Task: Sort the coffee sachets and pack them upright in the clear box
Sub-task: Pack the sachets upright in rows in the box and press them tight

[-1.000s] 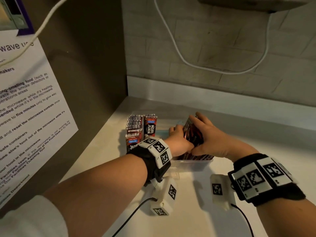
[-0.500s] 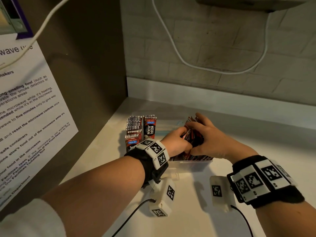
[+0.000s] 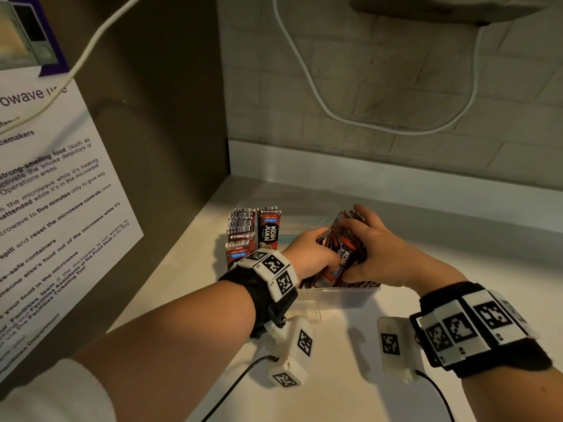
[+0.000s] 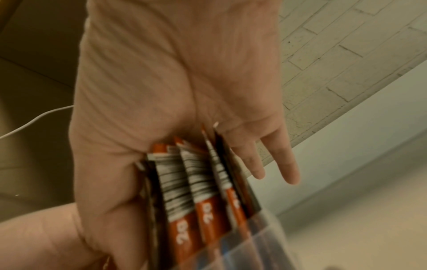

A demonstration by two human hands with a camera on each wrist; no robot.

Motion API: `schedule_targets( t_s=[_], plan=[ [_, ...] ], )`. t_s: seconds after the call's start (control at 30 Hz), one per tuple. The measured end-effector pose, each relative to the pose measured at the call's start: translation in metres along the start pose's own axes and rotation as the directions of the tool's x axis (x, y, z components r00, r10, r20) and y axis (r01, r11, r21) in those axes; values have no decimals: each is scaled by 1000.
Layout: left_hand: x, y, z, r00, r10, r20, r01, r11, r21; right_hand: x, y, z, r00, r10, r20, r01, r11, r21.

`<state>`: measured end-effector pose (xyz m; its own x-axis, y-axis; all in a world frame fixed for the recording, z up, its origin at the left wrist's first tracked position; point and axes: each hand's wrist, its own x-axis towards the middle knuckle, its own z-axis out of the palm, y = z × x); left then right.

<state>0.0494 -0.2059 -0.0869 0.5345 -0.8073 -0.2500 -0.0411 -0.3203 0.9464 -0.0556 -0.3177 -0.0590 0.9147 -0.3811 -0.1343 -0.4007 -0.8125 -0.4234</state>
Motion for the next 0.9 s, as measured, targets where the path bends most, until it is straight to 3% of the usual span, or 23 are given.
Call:
schedule_targets(
  t_s=[0.3, 0.57, 0.9],
  plan=[
    [3, -2, -3, 997, -35, -73, 31, 998, -51, 0, 1, 2, 1000, 17, 5, -17, 1000, 0],
    [0, 3, 1, 995, -89, -47, 82, 987, -141, -4, -5, 2, 1000, 17, 4, -17, 1000, -1],
    [-5, 7, -2, 994, -95, -55, 87, 988, -124, -9, -10, -1, 1000, 18, 1, -18, 1000, 1]
  ],
)
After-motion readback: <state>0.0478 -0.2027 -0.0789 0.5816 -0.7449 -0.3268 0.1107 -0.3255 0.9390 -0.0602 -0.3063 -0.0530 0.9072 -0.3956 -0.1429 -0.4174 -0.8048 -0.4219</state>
